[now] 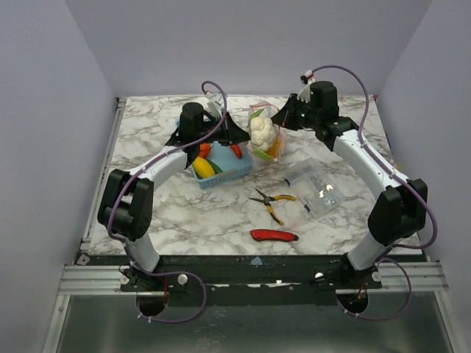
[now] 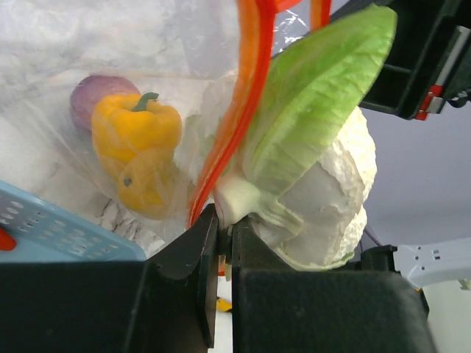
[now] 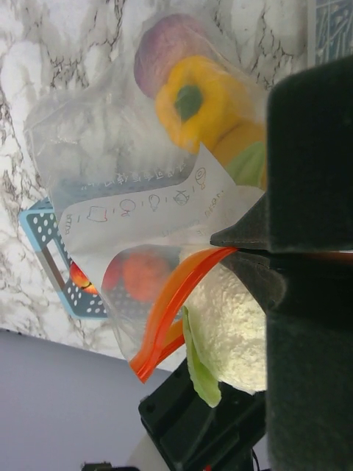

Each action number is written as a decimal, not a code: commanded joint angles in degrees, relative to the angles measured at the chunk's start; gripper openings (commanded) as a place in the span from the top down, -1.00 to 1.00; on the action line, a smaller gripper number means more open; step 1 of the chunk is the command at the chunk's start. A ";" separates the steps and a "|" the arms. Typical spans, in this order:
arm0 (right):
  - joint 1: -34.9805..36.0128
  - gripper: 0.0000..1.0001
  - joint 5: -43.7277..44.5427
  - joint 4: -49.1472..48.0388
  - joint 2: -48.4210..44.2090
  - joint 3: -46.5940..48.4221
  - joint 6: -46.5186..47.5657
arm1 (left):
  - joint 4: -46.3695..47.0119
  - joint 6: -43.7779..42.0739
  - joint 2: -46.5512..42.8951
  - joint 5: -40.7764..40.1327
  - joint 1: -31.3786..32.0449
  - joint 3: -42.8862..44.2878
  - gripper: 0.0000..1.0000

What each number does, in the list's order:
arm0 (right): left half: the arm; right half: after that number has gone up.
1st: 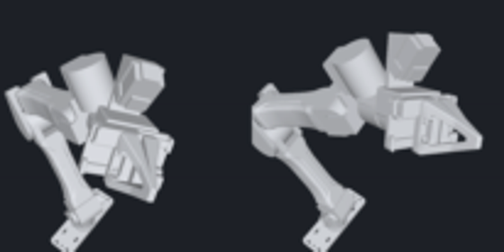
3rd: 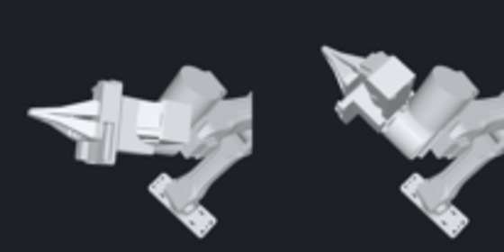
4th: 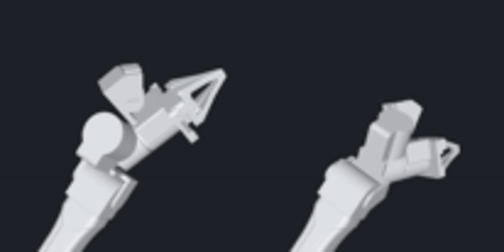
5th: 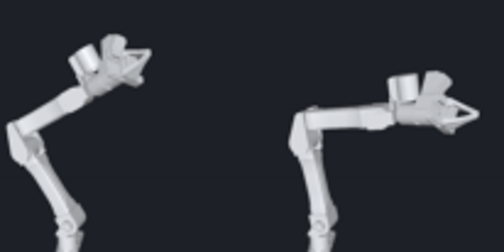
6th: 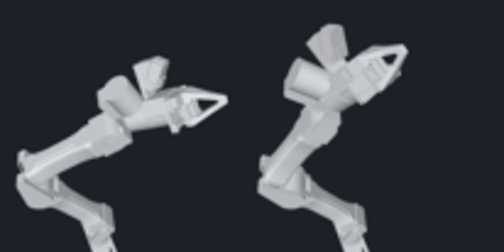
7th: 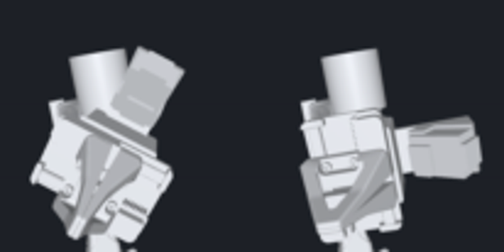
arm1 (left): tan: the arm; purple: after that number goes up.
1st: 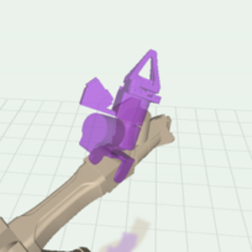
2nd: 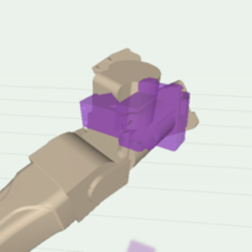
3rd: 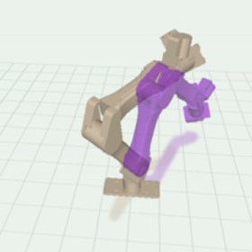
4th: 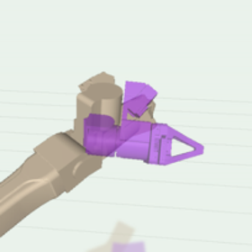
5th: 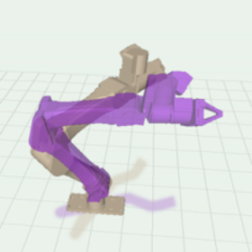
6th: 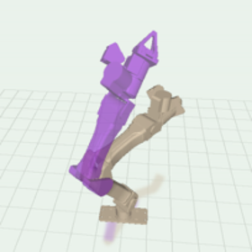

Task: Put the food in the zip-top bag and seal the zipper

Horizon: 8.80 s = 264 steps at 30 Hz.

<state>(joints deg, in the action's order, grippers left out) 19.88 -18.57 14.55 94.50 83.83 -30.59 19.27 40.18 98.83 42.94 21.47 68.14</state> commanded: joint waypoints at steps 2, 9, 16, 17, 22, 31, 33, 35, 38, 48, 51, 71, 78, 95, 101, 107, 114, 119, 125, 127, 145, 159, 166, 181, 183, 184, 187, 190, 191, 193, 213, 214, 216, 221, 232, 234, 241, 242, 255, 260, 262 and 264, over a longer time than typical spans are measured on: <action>0.51 0.99 -8.31 -4.19 -0.19 -0.77 -3.32 | -10.60 -4.06 -2.85 -12.08 1.81 3.85 1.00; 0.25 0.99 -9.25 -5.83 -0.10 -1.32 -4.88 | -22.47 3.02 -3.99 -26.39 3.57 5.60 1.00; -0.15 0.99 -8.61 -7.03 -0.53 -2.64 -5.06 | -24.79 4.35 -3.36 -25.68 4.37 7.84 1.00; -0.10 0.99 -8.99 -7.18 -0.59 -2.77 -4.22 | -24.99 4.60 -3.27 -24.58 4.31 8.25 1.00; -0.15 0.99 -13.63 -8.69 1.17 -2.99 -3.47 | -21.32 8.34 -1.01 -16.50 5.58 10.87 0.69; -0.17 0.99 -10.50 -6.24 -0.12 -2.27 -1.97 | -31.93 1.33 -0.74 -22.82 8.14 18.09 -0.37; -0.12 0.99 -9.33 -5.47 -0.16 -2.29 -1.52 | -32.42 -0.15 -2.92 -23.74 8.10 16.30 -0.39; -0.15 0.99 -8.09 -4.60 -0.05 -2.16 -0.99 | -32.87 -1.32 -5.22 -24.72 8.06 14.30 -0.39; -0.20 0.99 -7.16 -3.61 -0.03 -1.69 -0.58 | -32.90 -2.47 -8.06 -26.68 7.81 11.35 -0.32; -1.24 0.99 -7.32 -2.77 0.04 -0.35 -1.67 | -28.52 -3.09 -12.16 -27.60 7.35 3.31 0.22; -1.38 0.99 -7.49 -2.75 -0.08 -0.23 -1.81 | -27.68 -1.72 -9.78 -23.85 7.40 3.53 0.27; -1.51 0.99 -7.30 -2.38 -0.18 0.10 -1.61 | -22.35 1.42 -2.35 -25.06 7.44 0.97 0.34; -1.58 0.99 -7.17 -2.50 -0.21 0.01 -1.43 | -21.34 3.00 0.15 -23.22 7.44 1.81 0.35; -1.61 0.99 29.43 17.50 1.68 21.04 10.62 | -8.82 28.53 1.12 3.01 8.49 13.12 1.00; -1.60 0.99 23.88 9.28 3.01 14.35 11.96 | -15.93 26.09 5.82 0.71 8.31 14.89 1.00; -1.60 0.99 25.33 14.43 5.47 16.37 11.80 | -15.14 24.88 3.47 -1.57 8.36 12.90 1.00; -1.63 0.99 27.77 9.94 -1.31 11.37 14.47 | -24.14 19.51 4.71 -1.78 7.01 18.52 0.99; -1.60 0.99 29.41 6.73 -1.60 8.23 15.47 | -25.90 15.61 2.90 -3.28 5.37 19.42 0.39; -1.78 0.99 29.32 7.24 4.70 15.37 16.37 | -31.82 5.64 -4.22 -7.44 1.83 15.97 -0.10; -1.99 0.99 29.68 8.86 7.08 19.13 16.71 | -35.53 0.71 -7.14 -10.83 0.50 13.90 -0.19; -2.04 0.99 25.14 5.69 4.82 13.34 16.79 | -57.60 -19.47 1.79 -44.11 -1.17 21.27 -0.37; -2.00 0.99 24.07 5.14 4.91 11.91 16.44 | -65.08 -25.70 17.49 -54.90 -2.04 35.35 -0.98; -2.06 0.99 23.89 5.46 5.13 12.37 16.51 | -67.34 -27.45 22.81 -56.63 -2.23 39.41 -0.97; -2.01 0.99 23.22 5.47 5.19 12.27 16.19 | -69.44 -30.17 25.13 -58.50 -2.22 40.82 -0.29; -2.07 0.99 23.31 5.42 5.00 12.06 16.18 | -69.15 -29.99 24.12 -57.77 -2.14 40.28 -0.06; -2.05 0.99 23.30 5.40 4.91 11.97 16.19 | -69.10 -29.99 23.34 -57.50 -2.15 40.17 0.01; -2.03 0.99 23.16 5.33 4.91 11.89 16.18 | -69.35 -30.05 20.79 -57.18 -1.96 39.88 0.08; -1.98 0.99 23.18 5.36 5.04 12.07 16.10 | -69.63 -29.84 17.08 -56.16 -1.64 39.43 0.15; -1.98 0.99 23.16 5.39 5.00 12.10 16.09 | -69.48 -29.66 15.30 -55.39 -1.53 39.16 0.18; -1.96 0.99 23.09 5.39 4.99 12.08 16.15 | -69.17 -28.90 12.13 -52.84 -1.44 38.60 0.20; -1.96 0.99 20.15 4.73 4.27 11.55 14.80 | -27.97 -12.15 -8.08 -21.78 10.52 16.66 0.13; -2.00 0.99 20.24 4.72 4.09 11.47 14.87 | -27.73 -12.40 -6.95 -22.65 11.16 17.87 0.12; -2.03 0.99 20.40 4.69 3.85 11.21 14.87 | -28.58 -11.46 -3.70 -22.99 11.60 21.19 0.09; -1.97 0.99 20.15 4.37 3.50 10.95 14.79 | -29.48 -9.83 2.89 -21.76 12.86 27.99 0.09; -2.02 0.99 19.25 3.74 3.63 10.52 14.34 | -38.39 -8.94 12.62 -22.94 13.00 40.04 -0.71; -1.96 0.99 19.10 3.79 3.50 10.47 14.36 | -37.80 -9.59 11.81 -22.86 12.96 38.73 -0.74; -2.06 0.99 19.01 3.64 3.77 10.47 14.09 | -36.20 -10.94 6.24 -23.02 12.62 32.13 -0.75; -2.05 0.99 19.01 3.65 3.76 10.45 14.11 | -36.13 -11.37 5.04 -23.37 12.55 30.70 -0.75; -2.04 0.99 17.55 3.65 4.20 10.38 13.87 | -36.29 -14.80 -12.28 -29.08 6.43 7.32 -0.72; -2.02 0.99 17.61 3.66 4.43 10.36 13.89 | -41.65 -16.17 -12.98 -34.40 5.13 5.82 -0.68; -2.00 0.99 17.47 3.69 4.55 10.38 13.75 | -45.27 -14.36 -10.69 -34.80 4.23 7.90 -0.63; -1.99 0.99 17.41 3.67 4.77 10.44 13.76 | -45.95 -10.79 -8.71 -34.10 3.44 8.44 -0.58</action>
<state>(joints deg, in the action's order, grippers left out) 18.00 0.32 20.67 100.49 94.30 -16.36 -21.39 25.91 86.80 11.44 26.30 74.46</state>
